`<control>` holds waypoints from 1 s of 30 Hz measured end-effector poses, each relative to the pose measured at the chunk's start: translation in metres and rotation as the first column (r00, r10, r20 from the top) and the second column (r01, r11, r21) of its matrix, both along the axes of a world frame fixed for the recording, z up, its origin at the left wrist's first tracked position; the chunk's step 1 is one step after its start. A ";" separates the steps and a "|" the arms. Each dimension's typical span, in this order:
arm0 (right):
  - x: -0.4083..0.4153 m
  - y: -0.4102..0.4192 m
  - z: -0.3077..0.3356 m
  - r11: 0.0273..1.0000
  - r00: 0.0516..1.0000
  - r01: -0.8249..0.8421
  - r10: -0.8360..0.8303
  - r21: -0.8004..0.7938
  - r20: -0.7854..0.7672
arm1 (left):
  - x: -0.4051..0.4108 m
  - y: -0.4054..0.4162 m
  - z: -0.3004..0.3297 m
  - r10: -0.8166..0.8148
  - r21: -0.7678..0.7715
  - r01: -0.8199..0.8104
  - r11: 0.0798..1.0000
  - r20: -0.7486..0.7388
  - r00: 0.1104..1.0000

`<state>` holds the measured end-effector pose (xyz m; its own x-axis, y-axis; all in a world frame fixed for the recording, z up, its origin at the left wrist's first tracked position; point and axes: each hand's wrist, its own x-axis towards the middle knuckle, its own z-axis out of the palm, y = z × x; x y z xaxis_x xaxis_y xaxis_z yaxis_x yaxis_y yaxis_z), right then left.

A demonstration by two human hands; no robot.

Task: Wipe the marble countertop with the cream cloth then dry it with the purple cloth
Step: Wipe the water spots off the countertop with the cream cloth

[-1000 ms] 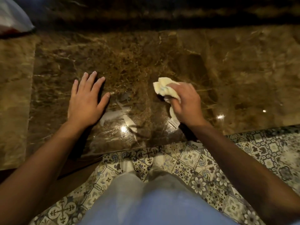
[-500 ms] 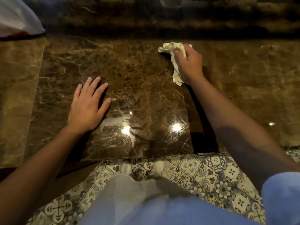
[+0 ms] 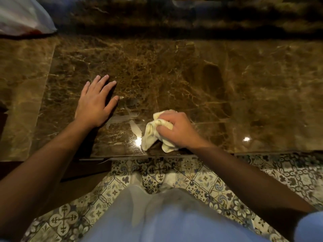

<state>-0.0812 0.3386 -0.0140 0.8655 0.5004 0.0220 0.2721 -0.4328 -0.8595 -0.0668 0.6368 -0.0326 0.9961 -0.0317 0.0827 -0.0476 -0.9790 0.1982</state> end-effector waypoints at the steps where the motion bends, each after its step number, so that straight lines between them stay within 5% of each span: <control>1: -0.005 -0.007 0.003 0.999 0.998 0.037 -0.036 0.011 -0.044 | 0.000 -0.001 0.000 -0.001 0.000 0.001 1.000 -0.001 1.000; 7: 0.004 -0.096 0.041 0.790 0.815 0.579 -0.553 0.201 -0.171 | -0.001 -0.001 -0.001 -0.012 0.011 0.012 1.000 -0.001 1.000; 10: -0.004 -0.131 0.032 0.718 0.723 0.687 -0.659 0.114 -0.205 | 0.000 0.000 -0.003 -0.030 0.018 0.030 0.999 -0.012 0.999; 13: -0.040 -0.125 0.004 0.727 0.711 0.687 -0.674 -0.009 -0.198 | 0.000 0.003 -0.004 -0.044 0.015 0.044 0.999 -0.003 0.999; 17: -0.089 -0.083 -0.013 0.801 0.801 0.598 -0.599 -0.036 -0.020 | -0.002 0.005 -0.005 -0.054 0.017 0.054 0.998 -0.015 0.998; 20: -0.108 -0.058 -0.021 0.775 0.779 0.626 -0.615 -0.087 0.119 | -0.001 0.007 -0.005 -0.072 -0.006 0.072 0.997 -0.021 0.997; 30: -0.137 0.021 -0.044 0.774 0.748 0.633 -0.602 -0.027 0.279 | -0.002 0.009 -0.003 -0.089 -0.021 0.089 0.996 -0.036 0.995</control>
<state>-0.2178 0.3597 -0.0577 0.9599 -0.1296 0.2487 0.1010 -0.6676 -0.7376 -0.0691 0.6457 -0.0359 0.9917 -0.1193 0.0470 -0.1267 -0.9672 0.2202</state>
